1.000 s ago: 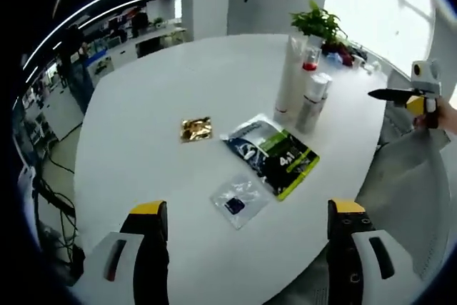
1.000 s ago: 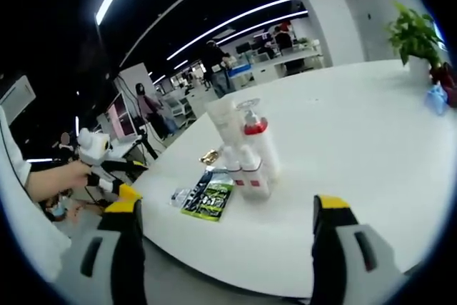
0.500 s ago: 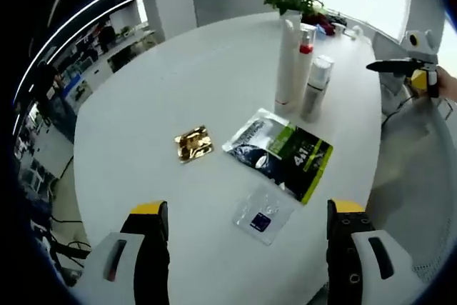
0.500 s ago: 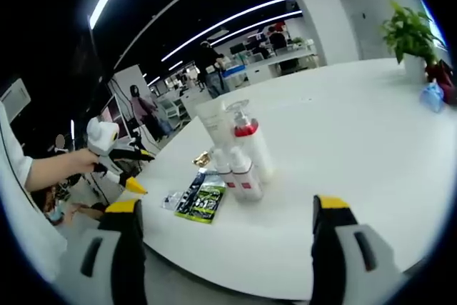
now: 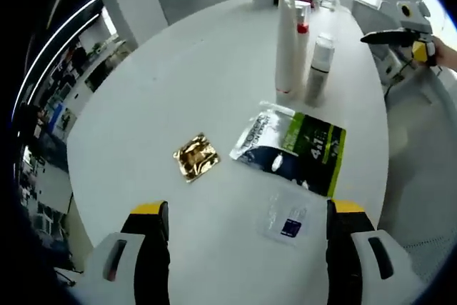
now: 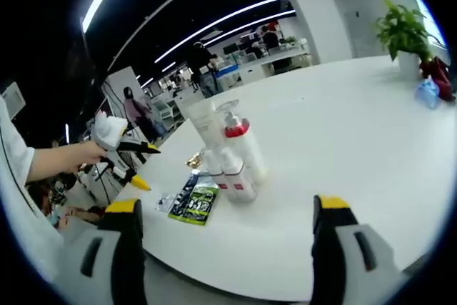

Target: Arrange the skincare products in the storage area until every visible bottle or jar stands upright without overlapping.

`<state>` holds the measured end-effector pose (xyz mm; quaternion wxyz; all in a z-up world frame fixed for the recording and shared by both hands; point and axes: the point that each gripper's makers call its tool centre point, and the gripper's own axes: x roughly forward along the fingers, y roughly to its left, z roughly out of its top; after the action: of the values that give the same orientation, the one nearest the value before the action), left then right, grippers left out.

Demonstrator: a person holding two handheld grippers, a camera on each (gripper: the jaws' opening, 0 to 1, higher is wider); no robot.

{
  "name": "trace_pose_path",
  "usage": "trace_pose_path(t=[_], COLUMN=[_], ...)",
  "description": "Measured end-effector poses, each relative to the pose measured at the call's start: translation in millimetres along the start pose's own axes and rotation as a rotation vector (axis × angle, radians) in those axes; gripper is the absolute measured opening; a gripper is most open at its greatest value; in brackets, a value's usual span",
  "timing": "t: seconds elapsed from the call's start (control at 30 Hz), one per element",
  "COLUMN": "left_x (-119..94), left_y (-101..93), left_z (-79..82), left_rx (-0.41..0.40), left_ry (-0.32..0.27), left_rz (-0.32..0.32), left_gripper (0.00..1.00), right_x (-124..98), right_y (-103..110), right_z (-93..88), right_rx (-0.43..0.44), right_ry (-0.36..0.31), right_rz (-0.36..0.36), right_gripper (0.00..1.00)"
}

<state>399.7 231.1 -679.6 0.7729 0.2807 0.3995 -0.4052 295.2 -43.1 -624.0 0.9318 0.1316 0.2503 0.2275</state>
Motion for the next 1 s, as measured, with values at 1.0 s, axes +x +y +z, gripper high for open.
trace_pose_path(t=[1.0], left_x=[60], left_y=[46.4], left_z=[18.1], left_rx=[0.294], left_ry=[0.098], left_rz=[-0.124], left_gripper=[0.76], right_x=[14], right_y=[-20], right_z=[7.2], right_rx=[0.033], right_ry=[0.021], right_rz=[-0.037], right_gripper=[1.0])
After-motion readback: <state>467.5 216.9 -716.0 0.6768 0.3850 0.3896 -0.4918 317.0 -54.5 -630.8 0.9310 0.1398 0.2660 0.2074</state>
